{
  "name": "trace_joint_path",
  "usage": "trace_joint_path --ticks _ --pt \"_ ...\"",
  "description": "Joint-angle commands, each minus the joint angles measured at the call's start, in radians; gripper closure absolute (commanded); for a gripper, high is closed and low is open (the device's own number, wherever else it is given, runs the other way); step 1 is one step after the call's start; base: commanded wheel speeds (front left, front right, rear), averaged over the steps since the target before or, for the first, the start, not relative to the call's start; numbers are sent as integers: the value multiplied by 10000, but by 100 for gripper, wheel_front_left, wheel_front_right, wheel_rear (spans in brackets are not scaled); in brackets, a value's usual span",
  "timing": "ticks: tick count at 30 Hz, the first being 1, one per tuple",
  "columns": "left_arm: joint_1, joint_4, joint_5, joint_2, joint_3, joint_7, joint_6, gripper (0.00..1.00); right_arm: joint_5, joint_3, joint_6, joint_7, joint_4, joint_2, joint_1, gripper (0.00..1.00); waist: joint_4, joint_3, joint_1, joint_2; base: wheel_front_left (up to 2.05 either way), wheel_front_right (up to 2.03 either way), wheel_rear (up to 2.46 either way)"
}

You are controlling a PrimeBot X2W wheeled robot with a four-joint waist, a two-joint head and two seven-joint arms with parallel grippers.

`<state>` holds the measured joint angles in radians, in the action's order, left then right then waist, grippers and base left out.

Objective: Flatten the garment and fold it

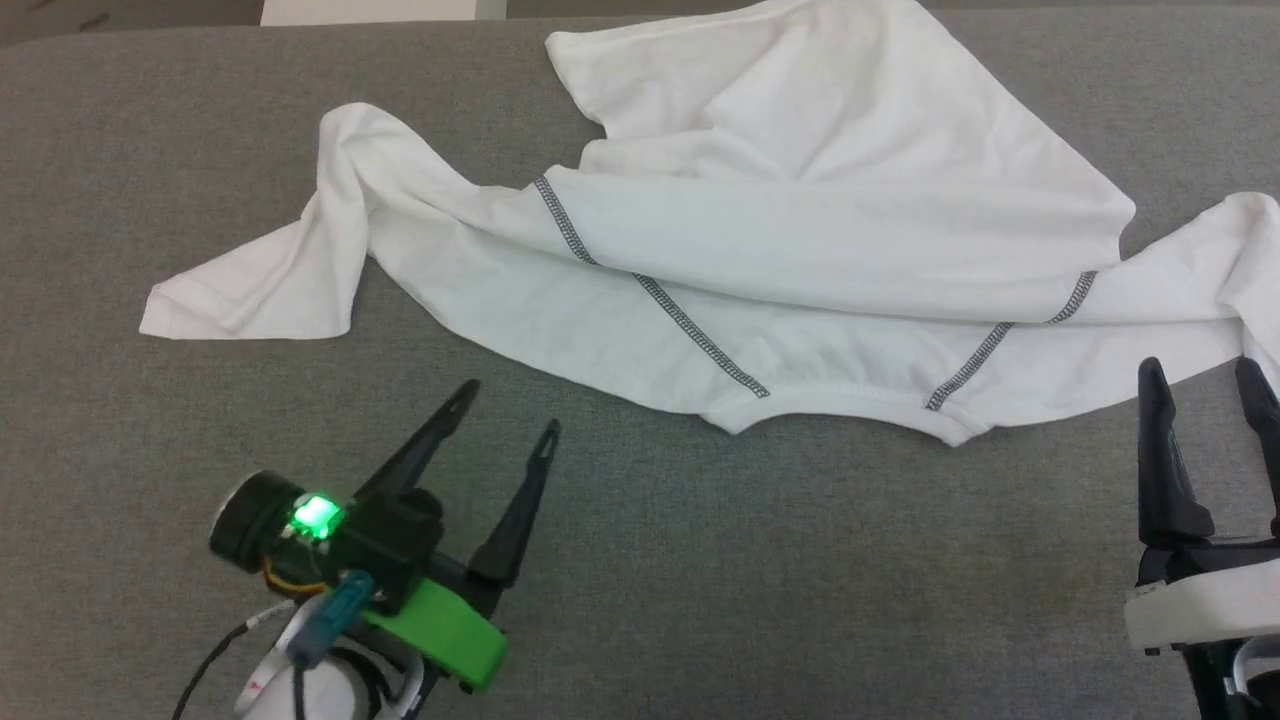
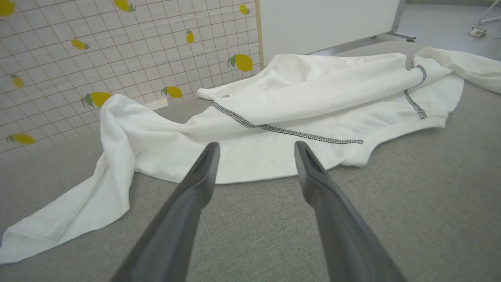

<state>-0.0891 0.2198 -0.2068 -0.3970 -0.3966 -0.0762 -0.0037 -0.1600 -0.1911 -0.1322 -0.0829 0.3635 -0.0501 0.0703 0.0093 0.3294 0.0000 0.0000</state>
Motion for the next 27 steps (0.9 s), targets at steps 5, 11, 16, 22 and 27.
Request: trace_joint_path --ticks 5,11,16,22,27 --pt "-1373 -730 588 -509 -1095 1293 -907 0 -193 97 15 115 -19 -1 5 0 -292 242 0 0 0 0 0" --pt "-3029 -1997 1127 -1153 -2578 2192 -1236 0 -382 165 15 340 -197 -1 -53 0 -701 653 0 0 0 0 0" --pt "-3894 -2981 1623 -1480 -3199 2377 -1257 0 -464 208 15 489 -297 -1 -151 0 -958 951 0 0 0 0 0" --pt "-4257 -3809 1588 -1299 -3329 2219 -1257 0 -516 211 15 614 -397 -1 -206 0 -1104 1188 0 0 0 0 0" --pt "-4252 -4403 1162 -1078 -3196 2076 -1215 100 -527 256 15 653 -461 -1 -242 0 -1170 1216 0 0 0 0 0"
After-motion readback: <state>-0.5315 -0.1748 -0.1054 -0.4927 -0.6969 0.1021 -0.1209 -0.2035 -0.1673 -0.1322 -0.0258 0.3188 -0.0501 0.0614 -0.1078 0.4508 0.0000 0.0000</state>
